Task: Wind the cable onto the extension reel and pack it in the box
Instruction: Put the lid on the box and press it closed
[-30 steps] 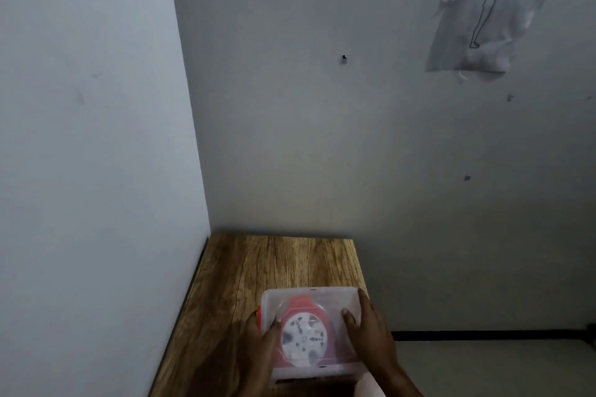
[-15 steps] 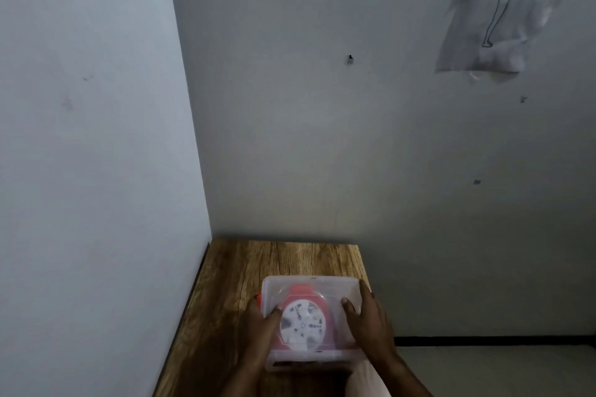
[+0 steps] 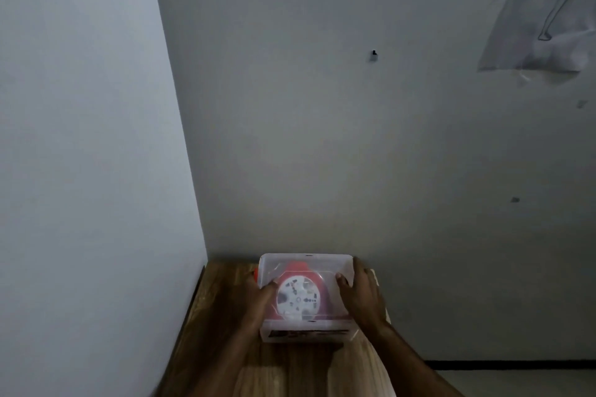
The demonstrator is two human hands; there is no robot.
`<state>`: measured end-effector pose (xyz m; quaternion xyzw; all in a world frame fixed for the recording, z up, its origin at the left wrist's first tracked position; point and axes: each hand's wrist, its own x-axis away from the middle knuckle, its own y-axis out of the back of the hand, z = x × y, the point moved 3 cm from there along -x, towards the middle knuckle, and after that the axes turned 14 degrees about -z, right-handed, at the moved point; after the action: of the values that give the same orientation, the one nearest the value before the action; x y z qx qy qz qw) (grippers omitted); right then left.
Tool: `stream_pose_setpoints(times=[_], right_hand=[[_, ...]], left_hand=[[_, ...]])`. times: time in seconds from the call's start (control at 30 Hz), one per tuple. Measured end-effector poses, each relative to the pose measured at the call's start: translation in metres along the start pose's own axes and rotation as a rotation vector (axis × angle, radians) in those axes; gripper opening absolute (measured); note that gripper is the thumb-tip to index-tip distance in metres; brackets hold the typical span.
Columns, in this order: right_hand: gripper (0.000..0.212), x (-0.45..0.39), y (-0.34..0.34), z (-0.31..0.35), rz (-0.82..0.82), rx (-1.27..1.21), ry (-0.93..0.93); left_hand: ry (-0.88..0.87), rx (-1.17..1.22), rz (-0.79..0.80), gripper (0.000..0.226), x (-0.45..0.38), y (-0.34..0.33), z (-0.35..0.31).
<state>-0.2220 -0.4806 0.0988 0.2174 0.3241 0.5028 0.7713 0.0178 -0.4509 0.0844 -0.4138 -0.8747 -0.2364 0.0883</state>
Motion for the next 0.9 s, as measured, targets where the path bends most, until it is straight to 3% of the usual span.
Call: stream_pose_setpoints(times=[0.13, 0.23, 0.4, 0.53, 0.6, 0.7, 0.8, 0.9], right_hand=[[0.049, -0.017, -0.026, 0.002, 0.012, 0.017, -0.008], [0.051, -0.027, -0.043, -0.006, 0.007, 0.063, -0.002], [0.056, -0.036, -0.053, -0.007, 0.005, 0.104, 0.007], [0.061, -0.037, -0.050, -0.003, 0.048, 0.193, 0.048], [0.064, -0.033, -0.045, 0.004, -0.015, 0.290, 0.177], [0.066, -0.016, -0.043, 0.017, -0.104, 0.356, 0.396], [0.072, 0.005, -0.047, 0.019, -0.063, 0.447, 0.541], [0.073, 0.018, -0.047, 0.015, -0.015, 0.466, 0.561]], left_hand=[[0.011, -0.167, 0.062, 0.046, -0.038, -0.012, 0.005], [-0.033, -0.137, 0.065, 0.021, -0.041, -0.012, -0.003], [-0.014, -0.069, 0.049, 0.018, -0.049, -0.017, -0.006], [-0.105, -0.097, 0.093, 0.017, -0.043, -0.010, -0.017], [-0.302, -0.300, 0.016, 0.045, -0.041, -0.008, -0.018], [-0.808, -0.706, -0.208, 0.083, -0.027, -0.010, -0.013], [-1.047, -0.752, -0.156, 0.076, 0.004, -0.017, -0.011], [-1.098, -0.822, -0.074, 0.074, 0.002, -0.028, 0.009]])
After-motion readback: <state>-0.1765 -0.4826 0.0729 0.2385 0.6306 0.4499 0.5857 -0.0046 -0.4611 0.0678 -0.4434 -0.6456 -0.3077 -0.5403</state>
